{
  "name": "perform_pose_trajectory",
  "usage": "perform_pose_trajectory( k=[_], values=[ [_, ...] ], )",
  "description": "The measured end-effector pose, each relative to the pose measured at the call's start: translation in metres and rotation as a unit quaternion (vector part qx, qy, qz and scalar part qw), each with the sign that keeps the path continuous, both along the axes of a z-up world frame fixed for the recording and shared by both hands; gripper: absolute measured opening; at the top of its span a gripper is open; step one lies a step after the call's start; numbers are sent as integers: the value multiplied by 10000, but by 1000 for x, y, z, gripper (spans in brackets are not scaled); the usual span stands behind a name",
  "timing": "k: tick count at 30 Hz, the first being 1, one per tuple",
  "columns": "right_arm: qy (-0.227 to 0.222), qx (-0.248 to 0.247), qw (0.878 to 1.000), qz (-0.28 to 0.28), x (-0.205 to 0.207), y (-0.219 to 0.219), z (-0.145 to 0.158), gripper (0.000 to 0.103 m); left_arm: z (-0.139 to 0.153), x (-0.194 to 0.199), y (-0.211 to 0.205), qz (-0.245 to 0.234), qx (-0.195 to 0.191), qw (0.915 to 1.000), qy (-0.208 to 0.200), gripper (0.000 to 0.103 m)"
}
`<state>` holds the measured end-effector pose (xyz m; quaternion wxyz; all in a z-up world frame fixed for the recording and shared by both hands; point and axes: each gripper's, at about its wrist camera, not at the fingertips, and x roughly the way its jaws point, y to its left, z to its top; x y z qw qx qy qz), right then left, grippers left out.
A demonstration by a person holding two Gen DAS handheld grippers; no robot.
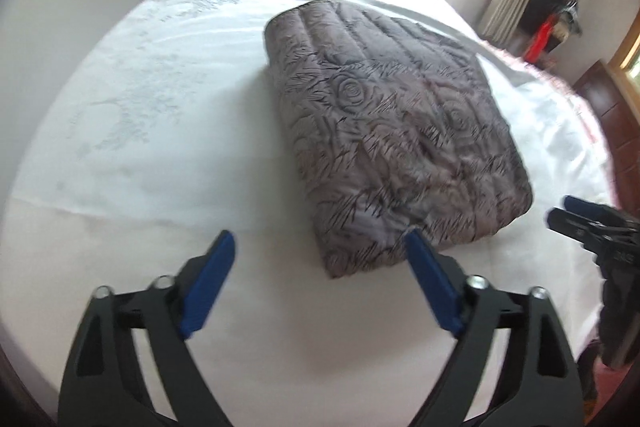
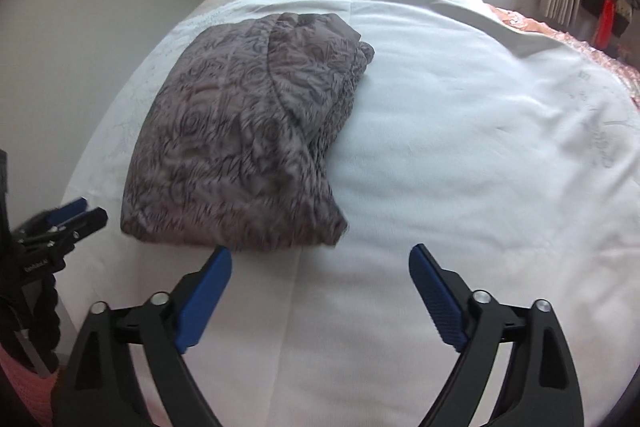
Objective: Fold large clothes
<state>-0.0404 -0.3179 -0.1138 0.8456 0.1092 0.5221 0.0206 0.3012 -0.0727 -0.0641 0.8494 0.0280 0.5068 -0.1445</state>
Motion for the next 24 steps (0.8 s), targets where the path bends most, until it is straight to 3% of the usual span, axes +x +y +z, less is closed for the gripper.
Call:
perform_pose_trajectory(
  k=[12,24],
  values=[
    [-154,-15,9999,64,-42,22,41,94,35,-43,9,181,27,9996,-225,89],
    [-226,-33,9997,28,-71,38,78,98,66,-80,11,180,375,9985,-368,89]
  ],
)
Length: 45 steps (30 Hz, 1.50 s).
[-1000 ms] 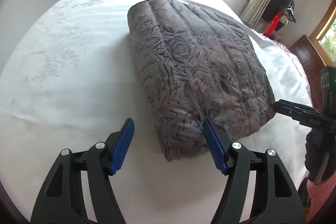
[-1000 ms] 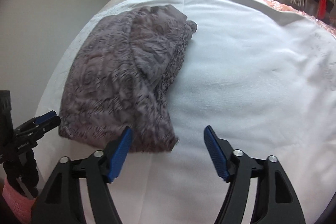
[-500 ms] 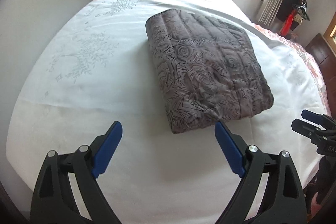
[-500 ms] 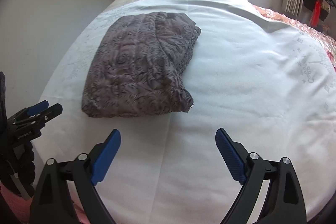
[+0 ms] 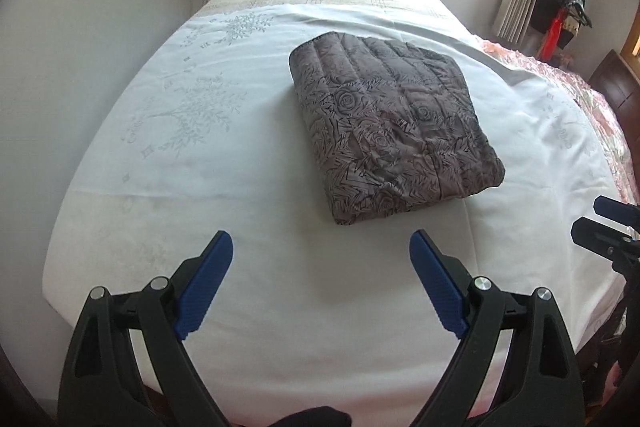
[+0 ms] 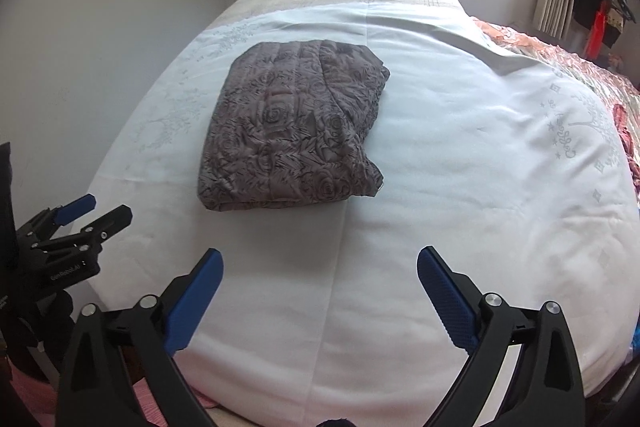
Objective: Fold large clothes
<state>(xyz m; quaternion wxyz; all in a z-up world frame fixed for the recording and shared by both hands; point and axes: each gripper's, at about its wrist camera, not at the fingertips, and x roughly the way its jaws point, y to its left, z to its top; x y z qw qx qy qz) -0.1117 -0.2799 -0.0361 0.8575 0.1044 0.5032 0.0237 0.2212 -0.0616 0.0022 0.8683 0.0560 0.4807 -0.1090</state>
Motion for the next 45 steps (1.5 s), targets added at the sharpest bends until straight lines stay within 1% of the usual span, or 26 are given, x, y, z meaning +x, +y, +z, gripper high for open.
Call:
perform_pose_trajectory(
  k=[4,13,29,45],
  values=[
    [-26,-49,10000,-30,-7,3,7,98,10,-7,2,8,-8,10000,-69,89],
    [-11,-37,10000,-32,-11,9,11,98,23,-19,3,-50,-146,9997,-166,89],
    [-1,-97,9999,-31,-11,16,13,98,25,-23,4,-77,-203,9996,-188,89],
    [8,-56,10000,27,-11,11,13,98,26,-23,2,-88,-187,9996,-168,89]
  ],
)
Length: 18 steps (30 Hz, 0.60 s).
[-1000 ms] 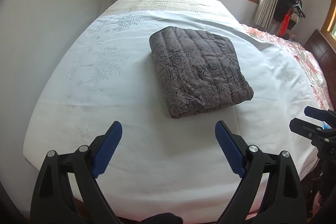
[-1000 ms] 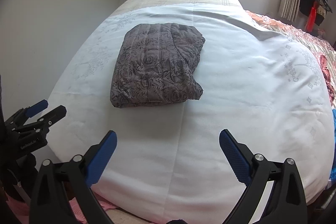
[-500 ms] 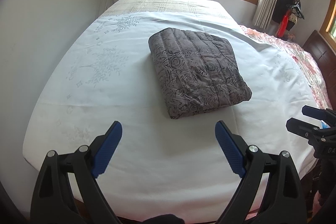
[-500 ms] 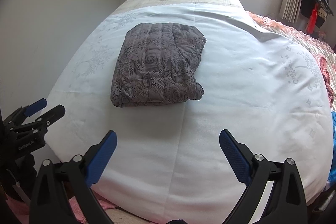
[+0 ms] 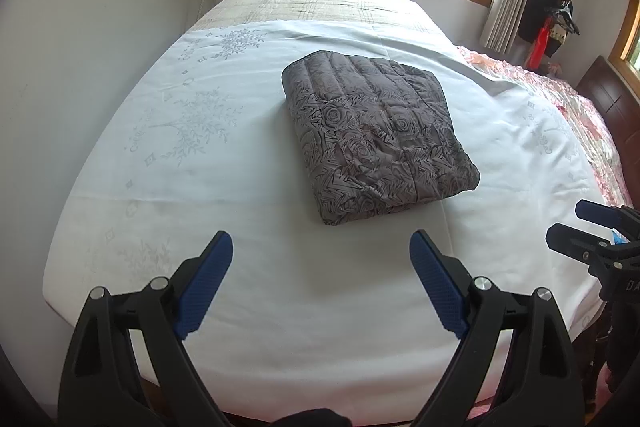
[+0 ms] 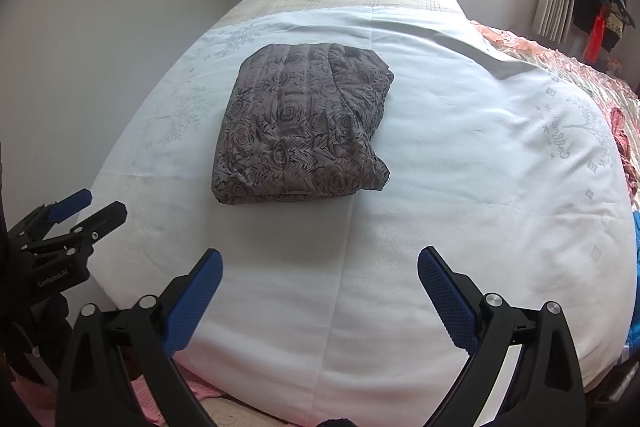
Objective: Fold large clothes
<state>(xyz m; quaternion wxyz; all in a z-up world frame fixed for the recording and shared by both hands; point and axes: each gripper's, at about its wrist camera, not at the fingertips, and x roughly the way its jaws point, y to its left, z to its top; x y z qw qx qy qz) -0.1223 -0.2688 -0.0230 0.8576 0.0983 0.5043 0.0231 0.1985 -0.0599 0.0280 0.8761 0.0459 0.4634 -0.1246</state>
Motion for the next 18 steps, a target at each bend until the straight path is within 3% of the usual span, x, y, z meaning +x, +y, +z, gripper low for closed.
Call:
perform_pose_trajectory(
  k=[18],
  values=[
    [23,13,10000,29,2,-2,-1,98,-4,3,-1,-67,0,10000,51,89]
  ],
)
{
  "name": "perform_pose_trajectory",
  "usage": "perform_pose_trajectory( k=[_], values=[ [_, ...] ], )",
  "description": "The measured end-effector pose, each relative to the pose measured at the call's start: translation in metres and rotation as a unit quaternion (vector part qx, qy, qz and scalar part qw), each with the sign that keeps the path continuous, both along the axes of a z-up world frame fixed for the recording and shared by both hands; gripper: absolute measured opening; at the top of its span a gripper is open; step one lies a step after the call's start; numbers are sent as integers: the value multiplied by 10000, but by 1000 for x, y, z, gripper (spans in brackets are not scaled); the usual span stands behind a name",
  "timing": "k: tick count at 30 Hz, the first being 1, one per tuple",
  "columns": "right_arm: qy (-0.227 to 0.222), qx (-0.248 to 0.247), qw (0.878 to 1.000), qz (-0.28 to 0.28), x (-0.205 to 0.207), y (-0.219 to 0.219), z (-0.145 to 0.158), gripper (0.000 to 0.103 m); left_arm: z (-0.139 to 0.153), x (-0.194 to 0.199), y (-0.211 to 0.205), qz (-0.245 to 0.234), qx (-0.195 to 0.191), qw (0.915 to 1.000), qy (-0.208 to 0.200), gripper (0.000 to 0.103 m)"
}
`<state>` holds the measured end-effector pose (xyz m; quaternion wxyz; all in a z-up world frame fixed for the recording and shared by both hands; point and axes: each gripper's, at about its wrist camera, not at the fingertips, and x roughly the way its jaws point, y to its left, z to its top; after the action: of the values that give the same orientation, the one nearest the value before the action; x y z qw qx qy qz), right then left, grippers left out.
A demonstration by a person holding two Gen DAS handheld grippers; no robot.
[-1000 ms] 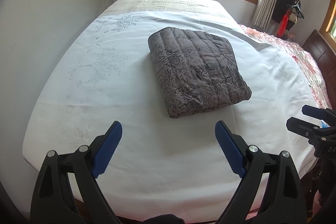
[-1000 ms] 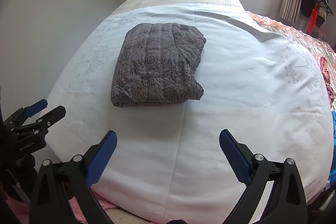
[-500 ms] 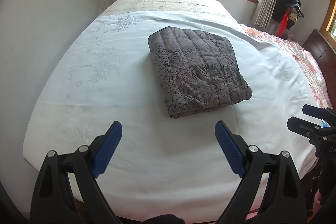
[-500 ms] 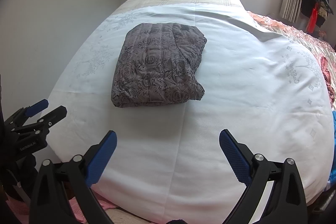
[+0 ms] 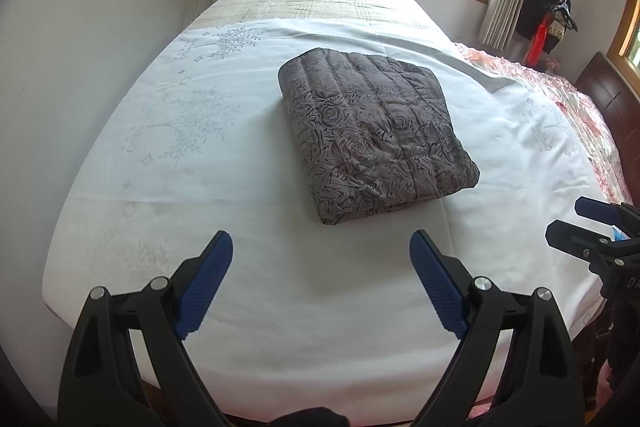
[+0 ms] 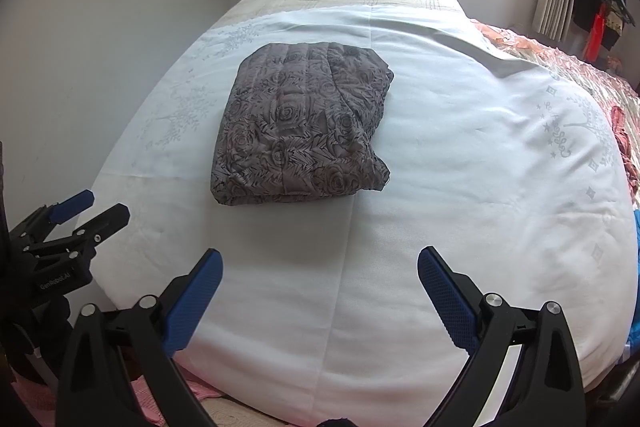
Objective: Fold large clothes
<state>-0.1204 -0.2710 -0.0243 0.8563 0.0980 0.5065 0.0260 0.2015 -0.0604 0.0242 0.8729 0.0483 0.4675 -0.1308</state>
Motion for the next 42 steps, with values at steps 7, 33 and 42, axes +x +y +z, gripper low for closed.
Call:
perform_pose_trajectory(
  k=[7,33,42],
  values=[
    [12,14,10000,18,1,-1,-1,98,-2,1,-1,-3,23,10000,10,89],
    [40,18,10000,23,4,-4,-4,98,-3,4,-3,-63,6,10000,10,89],
    [29,18,10000,23,5,-5,-5,98,-4,7,-3,-81,-12,10000,29,89]
  ],
)
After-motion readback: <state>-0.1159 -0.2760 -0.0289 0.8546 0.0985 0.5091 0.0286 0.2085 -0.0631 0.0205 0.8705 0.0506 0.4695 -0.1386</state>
